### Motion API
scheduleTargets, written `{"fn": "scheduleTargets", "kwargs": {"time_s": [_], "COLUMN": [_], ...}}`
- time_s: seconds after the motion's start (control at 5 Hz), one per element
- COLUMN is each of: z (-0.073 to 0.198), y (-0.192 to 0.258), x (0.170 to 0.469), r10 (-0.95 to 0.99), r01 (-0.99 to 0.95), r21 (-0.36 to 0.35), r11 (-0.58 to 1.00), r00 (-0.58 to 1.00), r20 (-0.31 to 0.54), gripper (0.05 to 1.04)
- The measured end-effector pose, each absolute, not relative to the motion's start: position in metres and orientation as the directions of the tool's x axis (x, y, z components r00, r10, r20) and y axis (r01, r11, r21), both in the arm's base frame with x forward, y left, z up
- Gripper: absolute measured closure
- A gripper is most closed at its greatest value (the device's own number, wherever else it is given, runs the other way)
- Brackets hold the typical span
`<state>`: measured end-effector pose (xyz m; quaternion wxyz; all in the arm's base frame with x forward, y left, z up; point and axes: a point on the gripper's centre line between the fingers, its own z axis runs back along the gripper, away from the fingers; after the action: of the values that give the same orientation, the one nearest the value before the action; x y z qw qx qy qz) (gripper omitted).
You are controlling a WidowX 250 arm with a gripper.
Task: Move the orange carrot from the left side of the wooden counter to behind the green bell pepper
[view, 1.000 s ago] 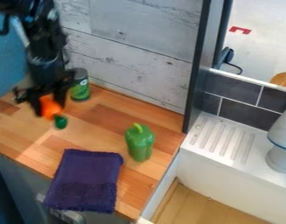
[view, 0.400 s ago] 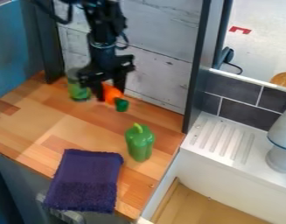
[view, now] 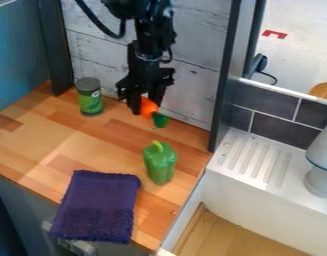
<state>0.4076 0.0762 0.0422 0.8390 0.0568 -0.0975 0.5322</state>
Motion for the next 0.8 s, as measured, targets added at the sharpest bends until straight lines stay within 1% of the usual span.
{"fn": "scheduleTargets", "kwargs": {"time_s": [0.2, 0.4, 0.6, 0.8], "z": [0.031, 0.014, -0.001, -0.006], "y": [0.083, 0.079, 0.073, 0.073], "x": [0.41, 0.406, 0.416, 0.42], "r10": [0.938, 0.955, 0.962, 0.959], "r01": [-0.976, -0.991, -0.991, -0.989], "r21": [0.074, 0.1, 0.053, 0.013], "r11": [0.203, 0.087, 0.126, 0.15], "r00": [0.215, 0.112, 0.135, 0.149], "r20": [0.272, 0.276, 0.239, 0.243], "gripper": [0.502, 0.502, 0.502, 0.449]}}
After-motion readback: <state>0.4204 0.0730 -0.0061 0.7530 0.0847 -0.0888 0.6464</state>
